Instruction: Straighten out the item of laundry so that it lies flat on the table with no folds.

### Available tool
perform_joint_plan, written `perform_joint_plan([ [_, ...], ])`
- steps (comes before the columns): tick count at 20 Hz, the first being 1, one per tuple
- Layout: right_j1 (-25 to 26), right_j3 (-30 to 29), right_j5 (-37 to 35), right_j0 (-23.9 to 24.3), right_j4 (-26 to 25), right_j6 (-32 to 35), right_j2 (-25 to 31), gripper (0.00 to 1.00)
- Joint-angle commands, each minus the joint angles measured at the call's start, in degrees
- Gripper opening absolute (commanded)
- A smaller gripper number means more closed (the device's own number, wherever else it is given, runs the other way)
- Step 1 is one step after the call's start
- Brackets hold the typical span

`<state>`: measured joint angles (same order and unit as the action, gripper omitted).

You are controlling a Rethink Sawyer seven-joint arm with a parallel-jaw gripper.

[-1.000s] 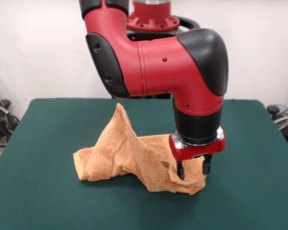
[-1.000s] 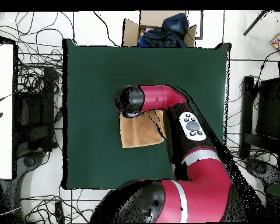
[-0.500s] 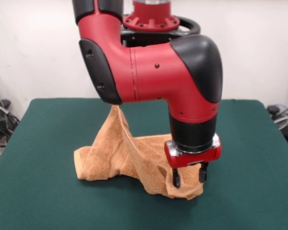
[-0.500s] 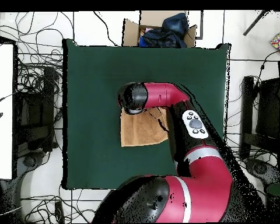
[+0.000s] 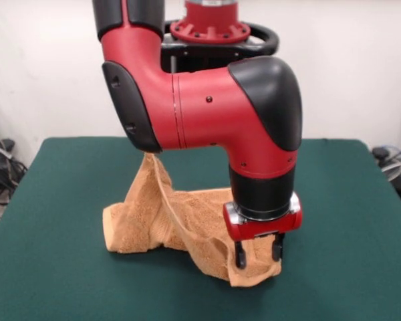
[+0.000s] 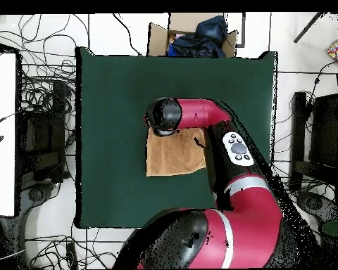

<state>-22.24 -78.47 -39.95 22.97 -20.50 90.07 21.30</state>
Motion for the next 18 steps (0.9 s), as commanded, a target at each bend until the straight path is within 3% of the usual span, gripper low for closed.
perform_joint_plan([
  [1,2.26,2.30,-5.35,0.71,-1.11,-6.92,3.64,1.00],
  [18,2.90,1.61,-4.98,0.04,-1.37,-6.15,3.24,1.00],
])
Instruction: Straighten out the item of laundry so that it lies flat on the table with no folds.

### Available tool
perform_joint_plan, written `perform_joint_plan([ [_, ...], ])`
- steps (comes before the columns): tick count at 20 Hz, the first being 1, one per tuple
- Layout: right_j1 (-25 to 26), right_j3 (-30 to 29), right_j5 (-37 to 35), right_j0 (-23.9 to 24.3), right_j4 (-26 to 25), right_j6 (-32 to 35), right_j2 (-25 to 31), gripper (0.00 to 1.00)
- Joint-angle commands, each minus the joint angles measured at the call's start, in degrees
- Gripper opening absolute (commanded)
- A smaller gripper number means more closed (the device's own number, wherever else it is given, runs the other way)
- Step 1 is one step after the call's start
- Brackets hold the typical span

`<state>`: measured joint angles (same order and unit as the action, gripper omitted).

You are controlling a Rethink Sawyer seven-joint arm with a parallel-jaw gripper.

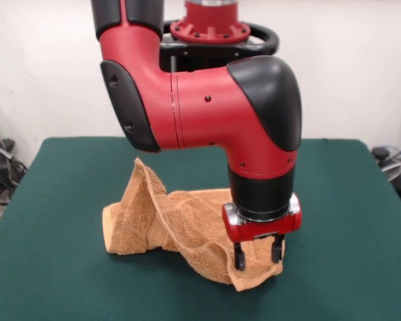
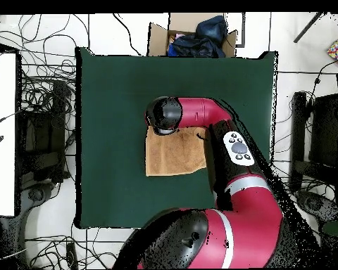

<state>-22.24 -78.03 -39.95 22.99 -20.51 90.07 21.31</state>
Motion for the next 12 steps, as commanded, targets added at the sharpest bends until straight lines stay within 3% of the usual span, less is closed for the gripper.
perform_joint_plan([
  [1,3.01,1.36,-5.05,-0.11,-1.33,-6.15,3.29,1.00],
  [4,4.15,3.66,-7.12,-1.66,-1.07,-6.31,3.48,1.00],
  [8,0.79,-0.58,-4.22,-1.80,-1.22,-4.03,3.03,1.00],
  [12,1.13,1.46,-5.92,-1.81,-1.63,-5.22,2.44,1.00],
])
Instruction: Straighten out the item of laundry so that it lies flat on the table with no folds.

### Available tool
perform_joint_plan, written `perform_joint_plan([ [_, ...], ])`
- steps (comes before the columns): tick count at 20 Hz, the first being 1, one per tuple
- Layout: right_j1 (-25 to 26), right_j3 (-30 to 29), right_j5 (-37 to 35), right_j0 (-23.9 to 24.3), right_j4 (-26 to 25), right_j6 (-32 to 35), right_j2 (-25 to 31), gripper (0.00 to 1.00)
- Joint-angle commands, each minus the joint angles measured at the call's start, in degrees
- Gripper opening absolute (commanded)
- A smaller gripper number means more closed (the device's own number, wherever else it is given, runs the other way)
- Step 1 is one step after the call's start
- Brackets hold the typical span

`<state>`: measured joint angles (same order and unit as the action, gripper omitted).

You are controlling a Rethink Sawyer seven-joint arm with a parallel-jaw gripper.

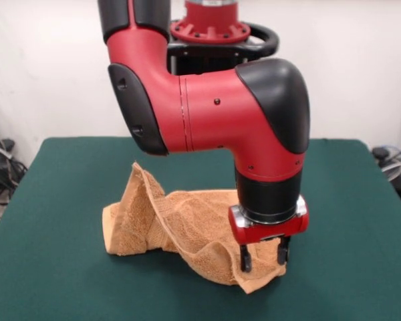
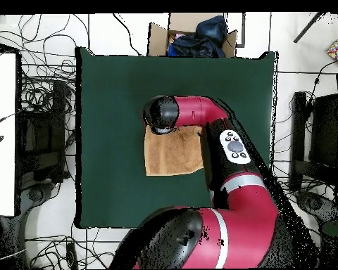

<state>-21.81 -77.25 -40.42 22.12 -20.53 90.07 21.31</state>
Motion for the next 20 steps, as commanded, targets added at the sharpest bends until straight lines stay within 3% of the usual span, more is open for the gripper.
perform_joint_plan([
  [1,1.32,1.64,-5.82,-0.98,-1.65,-5.55,2.47,1.00],
  [18,4.87,8.28,-9.35,-2.26,-2.19,-6.88,2.25,1.00],
  [20,3.50,6.10,-8.55,-1.96,-2.00,-6.32,2.33,1.00],
])
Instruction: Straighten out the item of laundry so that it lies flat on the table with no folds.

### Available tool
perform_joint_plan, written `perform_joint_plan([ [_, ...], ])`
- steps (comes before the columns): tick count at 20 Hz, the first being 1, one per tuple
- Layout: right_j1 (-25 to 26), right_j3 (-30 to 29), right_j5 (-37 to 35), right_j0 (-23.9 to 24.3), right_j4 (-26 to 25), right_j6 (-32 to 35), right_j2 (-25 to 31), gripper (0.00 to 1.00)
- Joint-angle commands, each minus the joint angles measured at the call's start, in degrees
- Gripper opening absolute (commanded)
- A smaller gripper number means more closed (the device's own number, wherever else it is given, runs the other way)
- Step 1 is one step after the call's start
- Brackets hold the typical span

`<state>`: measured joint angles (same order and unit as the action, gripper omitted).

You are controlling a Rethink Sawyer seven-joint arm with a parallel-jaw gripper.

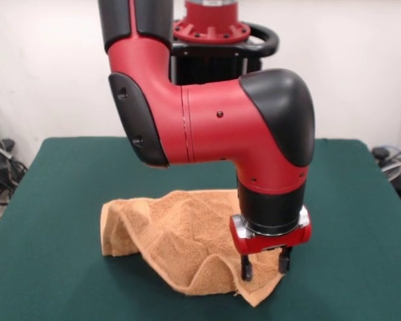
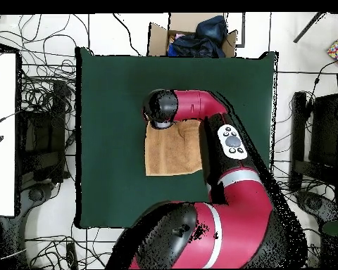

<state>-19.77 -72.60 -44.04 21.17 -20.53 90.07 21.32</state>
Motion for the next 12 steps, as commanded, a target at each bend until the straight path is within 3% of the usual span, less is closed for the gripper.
perform_joint_plan([
  [1,1.45,1.30,-4.75,-1.17,-2.01,-6.15,2.33,1.00],
  [12,0.45,-5.31,1.99,-7.01,0.02,4.85,1.56,1.00],
])
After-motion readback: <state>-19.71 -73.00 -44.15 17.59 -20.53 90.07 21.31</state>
